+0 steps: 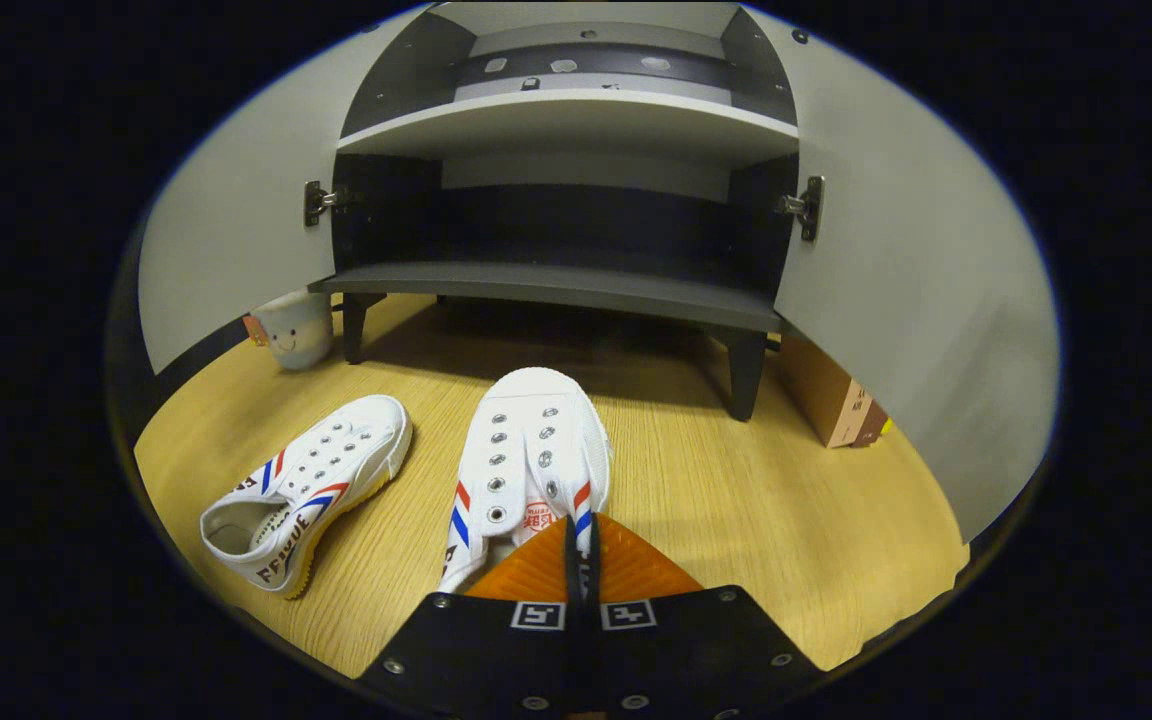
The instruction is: Grab one shoe with the right hand and put it into the shoe cabinet, grab the other shoe with the left hand and put it into the shoe cabinet; then close the right door with the right hand and the left door with the left hand.
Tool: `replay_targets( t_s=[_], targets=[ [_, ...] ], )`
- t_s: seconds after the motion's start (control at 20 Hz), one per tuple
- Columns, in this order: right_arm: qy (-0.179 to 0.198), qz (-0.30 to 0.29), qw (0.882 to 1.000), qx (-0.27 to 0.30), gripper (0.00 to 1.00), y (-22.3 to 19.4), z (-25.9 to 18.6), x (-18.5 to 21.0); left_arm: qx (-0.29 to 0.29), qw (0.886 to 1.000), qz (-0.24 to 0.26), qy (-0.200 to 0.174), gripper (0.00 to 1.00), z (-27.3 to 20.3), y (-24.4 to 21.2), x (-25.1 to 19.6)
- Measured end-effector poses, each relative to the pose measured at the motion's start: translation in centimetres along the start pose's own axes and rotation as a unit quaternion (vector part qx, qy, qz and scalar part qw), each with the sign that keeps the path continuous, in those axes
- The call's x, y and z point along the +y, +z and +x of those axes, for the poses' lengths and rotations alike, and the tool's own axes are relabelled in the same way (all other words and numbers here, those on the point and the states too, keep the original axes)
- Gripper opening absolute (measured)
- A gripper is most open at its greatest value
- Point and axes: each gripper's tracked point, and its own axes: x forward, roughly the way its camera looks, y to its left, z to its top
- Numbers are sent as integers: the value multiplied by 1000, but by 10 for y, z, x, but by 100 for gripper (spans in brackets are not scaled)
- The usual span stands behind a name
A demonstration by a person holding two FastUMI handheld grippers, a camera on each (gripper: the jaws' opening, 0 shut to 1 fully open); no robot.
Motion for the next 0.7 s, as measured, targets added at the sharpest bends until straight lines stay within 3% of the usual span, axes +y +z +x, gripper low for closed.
replay_targets(
  t_s=[0.25, 0.7],
  targets=[
    [-11, 53, 998, -32, 0, 46, -34, -15, -2, 1000, -9, -6, 97, 6, -3, -6],
    [-41, 88, 982, -161, 0, 199, -136, -40, -25, 999, -23, -30, 97, 22, 7, -18]
  ],
)
